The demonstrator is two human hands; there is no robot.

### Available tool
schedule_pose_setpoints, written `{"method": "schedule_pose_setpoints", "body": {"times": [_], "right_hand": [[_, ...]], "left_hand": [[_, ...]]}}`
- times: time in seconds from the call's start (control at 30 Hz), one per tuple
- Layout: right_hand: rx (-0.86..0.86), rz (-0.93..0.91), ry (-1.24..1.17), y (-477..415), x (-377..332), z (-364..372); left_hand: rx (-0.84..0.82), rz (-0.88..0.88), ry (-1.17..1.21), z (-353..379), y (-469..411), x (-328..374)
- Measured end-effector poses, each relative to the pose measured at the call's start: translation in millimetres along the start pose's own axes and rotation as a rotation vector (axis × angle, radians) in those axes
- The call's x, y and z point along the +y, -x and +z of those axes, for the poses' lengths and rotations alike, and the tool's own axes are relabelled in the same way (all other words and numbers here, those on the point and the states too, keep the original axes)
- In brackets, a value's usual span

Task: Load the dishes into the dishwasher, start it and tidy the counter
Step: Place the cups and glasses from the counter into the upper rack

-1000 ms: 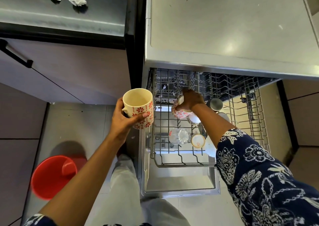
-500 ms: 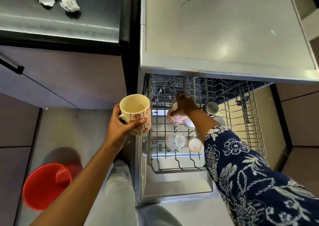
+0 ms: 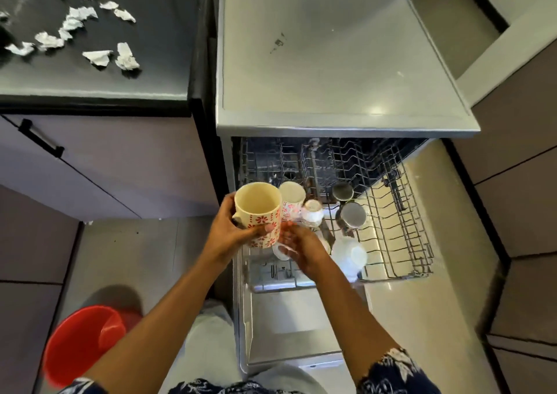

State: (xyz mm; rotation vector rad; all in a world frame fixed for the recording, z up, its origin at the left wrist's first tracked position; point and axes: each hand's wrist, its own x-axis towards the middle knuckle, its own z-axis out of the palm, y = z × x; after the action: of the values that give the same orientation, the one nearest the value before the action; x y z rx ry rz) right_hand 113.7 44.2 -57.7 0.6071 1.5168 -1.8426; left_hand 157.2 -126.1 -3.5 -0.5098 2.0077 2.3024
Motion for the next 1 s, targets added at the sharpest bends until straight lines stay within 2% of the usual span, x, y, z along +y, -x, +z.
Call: {"method": "schedule_pose_setpoints", "body": {"times": [0.07,0.2,0.33,0.5,0.6,0.7,0.87,1.0], "right_hand": [[-0.081,0.078,-0.159,14.0,6.7,-5.4],[-0.109,0.091,-0.358,37.6,9.4,-18.5],[-0.171,0.109,-0.406,54.4,6.4,-33.0],[-0.29,0.105,-0.401,60.3,1.9,-43.1],[-0.204,0.082,-0.432,56.3,-3.3,-40.9],[-0.116,0.039,-0.383,45.2,-17.2,-39.1],[0.1,-0.015,-0.199,-10.0,-58.7,-40.9],[0.287,-0.115,-0.04,-58.5,-92.4,-33.3]], "left_hand": [[-0.008,0.013,0.0,15.4,13.5,-4.0],[-0.01,0.028,-0.008,38.6,35.0,-6.1],[-0.004,0.036,0.042,47.4,41.0,-4.5],[-0.05,-0.044,0.058,50.7,35.9,-9.5],[-0.102,-0.084,0.03,46.5,25.4,-10.3],[-0.166,-0.102,-0.129,35.5,2.7,-13.3],[0.053,-0.045,-0.473,9.2,-50.0,-41.4],[0.067,-0.063,-0.512,-6.7,-76.9,-89.8]]}}
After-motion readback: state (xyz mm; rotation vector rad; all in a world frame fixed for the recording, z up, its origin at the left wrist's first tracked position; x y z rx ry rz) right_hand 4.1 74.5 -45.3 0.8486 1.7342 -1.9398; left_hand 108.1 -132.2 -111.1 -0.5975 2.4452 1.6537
